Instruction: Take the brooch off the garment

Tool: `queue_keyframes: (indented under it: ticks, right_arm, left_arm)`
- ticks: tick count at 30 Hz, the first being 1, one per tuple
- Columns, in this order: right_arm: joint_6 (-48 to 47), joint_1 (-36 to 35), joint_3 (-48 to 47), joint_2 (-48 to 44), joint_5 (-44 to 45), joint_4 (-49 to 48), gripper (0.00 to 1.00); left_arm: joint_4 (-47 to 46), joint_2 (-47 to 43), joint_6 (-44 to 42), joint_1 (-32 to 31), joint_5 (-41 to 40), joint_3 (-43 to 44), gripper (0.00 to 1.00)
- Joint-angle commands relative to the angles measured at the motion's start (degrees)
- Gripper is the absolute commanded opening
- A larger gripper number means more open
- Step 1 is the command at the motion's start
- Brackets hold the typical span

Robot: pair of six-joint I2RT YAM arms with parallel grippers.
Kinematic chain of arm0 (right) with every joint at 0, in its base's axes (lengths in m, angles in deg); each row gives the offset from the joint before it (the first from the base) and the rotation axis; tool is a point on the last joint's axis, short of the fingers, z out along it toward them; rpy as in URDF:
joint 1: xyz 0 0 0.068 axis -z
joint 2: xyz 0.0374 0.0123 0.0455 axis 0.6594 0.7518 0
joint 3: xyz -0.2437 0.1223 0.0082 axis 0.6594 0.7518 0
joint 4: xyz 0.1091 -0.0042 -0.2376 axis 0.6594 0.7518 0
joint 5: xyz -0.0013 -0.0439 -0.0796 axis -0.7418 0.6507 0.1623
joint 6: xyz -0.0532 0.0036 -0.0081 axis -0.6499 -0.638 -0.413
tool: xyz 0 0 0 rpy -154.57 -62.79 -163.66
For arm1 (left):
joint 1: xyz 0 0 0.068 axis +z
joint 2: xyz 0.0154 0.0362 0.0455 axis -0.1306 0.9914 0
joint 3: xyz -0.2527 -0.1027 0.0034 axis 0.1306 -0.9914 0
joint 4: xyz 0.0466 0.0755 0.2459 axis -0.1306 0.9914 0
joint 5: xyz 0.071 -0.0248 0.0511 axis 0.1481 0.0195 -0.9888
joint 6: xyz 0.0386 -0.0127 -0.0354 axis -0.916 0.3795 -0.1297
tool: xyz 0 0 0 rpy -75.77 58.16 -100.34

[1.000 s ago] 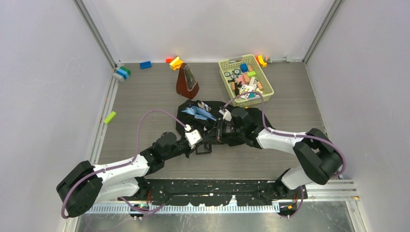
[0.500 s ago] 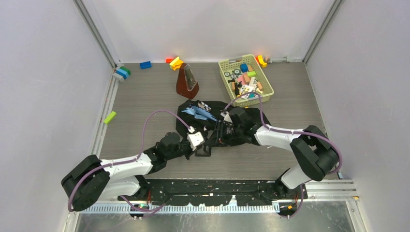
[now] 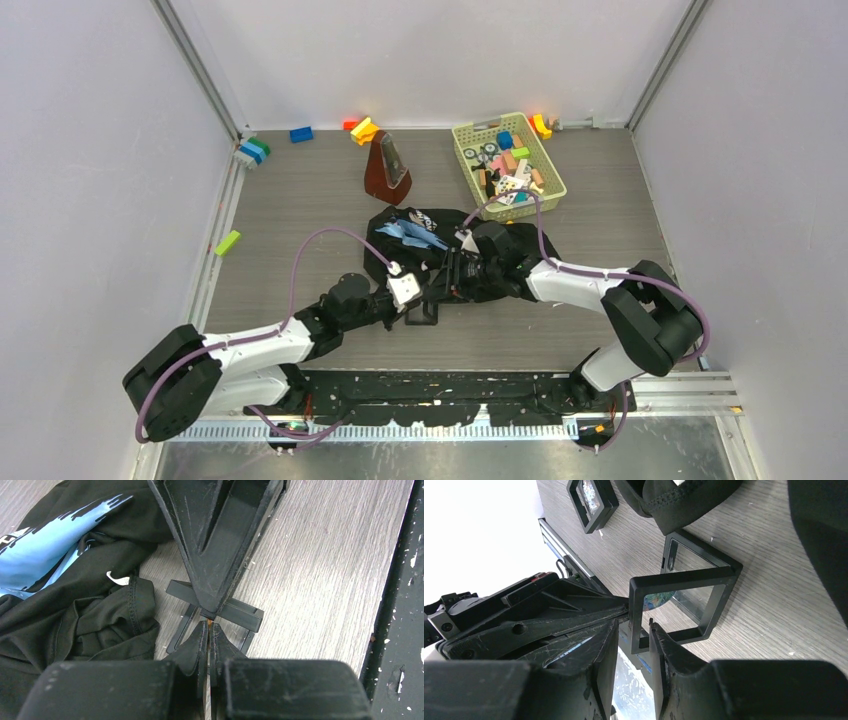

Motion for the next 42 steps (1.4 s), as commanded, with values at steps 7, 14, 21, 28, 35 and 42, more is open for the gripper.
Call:
queue_keyframes:
  ticks: [7, 14, 21, 28, 35, 42]
  right_arm:
    - [1.08, -0.4, -2.45, 0.1, -0.17, -4.08, 0.2]
    - [1.23, -0.39, -2.44, 0.75, -0.49, -3.64, 0.23]
    - [0.83, -0.4, -2.76, 1.74, -0.82, -3.38, 0.16]
    - [1.74, -0.33, -1.06, 0.78, -2.06, -4.73, 0.01]
    - [10.81, 1.35, 4.47, 2.14, -8.24, -22.23, 0.01]
    - [11.94, 1.9, 6.16, 2.48, -10.7, -24.21, 0.01]
  left_arm:
    - [-2.79, -1.32, -0.74, -0.05, 1.75, 0.43, 0.0]
    - [-2.7, -0.83, -0.96, -0.05, 2.18, 0.6, 0.0]
    - [-2.7, -0.59, -1.33, -0.05, 2.91, 0.73, 0.0]
    - [-0.67, -0.3, -2.09, -0.07, -0.01, 1.28, 0.0]
    - [-0.5, 0.25, -2.82, -0.06, -0.47, 1.53, 0.0]
    - [2.27, 1.68, -2.94, -0.05, -2.6, 2.43, 0.0]
